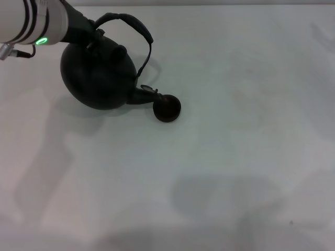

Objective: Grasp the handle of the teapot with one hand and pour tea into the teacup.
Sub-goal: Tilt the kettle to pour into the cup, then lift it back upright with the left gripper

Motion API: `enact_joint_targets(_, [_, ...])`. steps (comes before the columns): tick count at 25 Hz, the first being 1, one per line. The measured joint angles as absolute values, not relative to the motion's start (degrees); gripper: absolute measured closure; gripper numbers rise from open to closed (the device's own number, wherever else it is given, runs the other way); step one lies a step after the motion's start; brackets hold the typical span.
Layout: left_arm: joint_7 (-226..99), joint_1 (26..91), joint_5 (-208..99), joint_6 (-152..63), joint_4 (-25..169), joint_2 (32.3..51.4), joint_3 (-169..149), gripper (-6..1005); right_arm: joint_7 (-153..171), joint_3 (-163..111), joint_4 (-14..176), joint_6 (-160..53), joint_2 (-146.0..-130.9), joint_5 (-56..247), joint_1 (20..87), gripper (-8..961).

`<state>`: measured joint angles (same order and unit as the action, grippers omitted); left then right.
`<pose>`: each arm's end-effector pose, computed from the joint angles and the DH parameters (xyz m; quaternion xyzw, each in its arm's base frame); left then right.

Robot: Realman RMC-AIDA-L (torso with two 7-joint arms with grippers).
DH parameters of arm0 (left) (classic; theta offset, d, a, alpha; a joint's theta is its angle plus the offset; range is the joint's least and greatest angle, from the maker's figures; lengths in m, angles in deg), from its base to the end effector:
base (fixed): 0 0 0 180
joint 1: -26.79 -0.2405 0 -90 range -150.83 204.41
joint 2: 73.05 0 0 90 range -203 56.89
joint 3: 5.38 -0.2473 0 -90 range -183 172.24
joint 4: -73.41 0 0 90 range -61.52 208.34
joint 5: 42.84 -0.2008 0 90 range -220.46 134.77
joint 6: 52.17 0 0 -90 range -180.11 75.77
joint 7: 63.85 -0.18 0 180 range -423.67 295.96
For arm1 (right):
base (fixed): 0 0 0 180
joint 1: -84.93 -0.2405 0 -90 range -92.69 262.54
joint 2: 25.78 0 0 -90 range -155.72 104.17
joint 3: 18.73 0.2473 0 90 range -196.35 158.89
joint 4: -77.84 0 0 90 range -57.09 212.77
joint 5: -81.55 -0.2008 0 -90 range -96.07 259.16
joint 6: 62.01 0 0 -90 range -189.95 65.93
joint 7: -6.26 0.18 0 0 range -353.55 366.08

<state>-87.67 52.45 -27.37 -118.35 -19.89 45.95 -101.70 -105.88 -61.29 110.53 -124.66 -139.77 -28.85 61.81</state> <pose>-0.1555 0.3805 -0.0139 -0.8958 -0.1823 0.1247 0.3858 0.3037 0.3968 0.0972 -0.7398 0.2886 0.3662 0.4850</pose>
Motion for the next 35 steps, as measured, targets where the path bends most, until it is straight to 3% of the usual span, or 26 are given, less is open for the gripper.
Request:
enact_joint_targets(24, [-86.1, 52.3, -27.4, -117.9, -19.3, 46.02, -101.7, 841, -106.0, -61.7, 110.5, -123.8, -139.77, -28.8, 61.5, 96])
enact_joint_targets(35, [-83.9, 44.9, -16.1, -107.0, -19.2, 45.94, -100.5, 843, -106.0, -61.7, 110.5, -123.3, -139.77, -28.5, 61.7, 96])
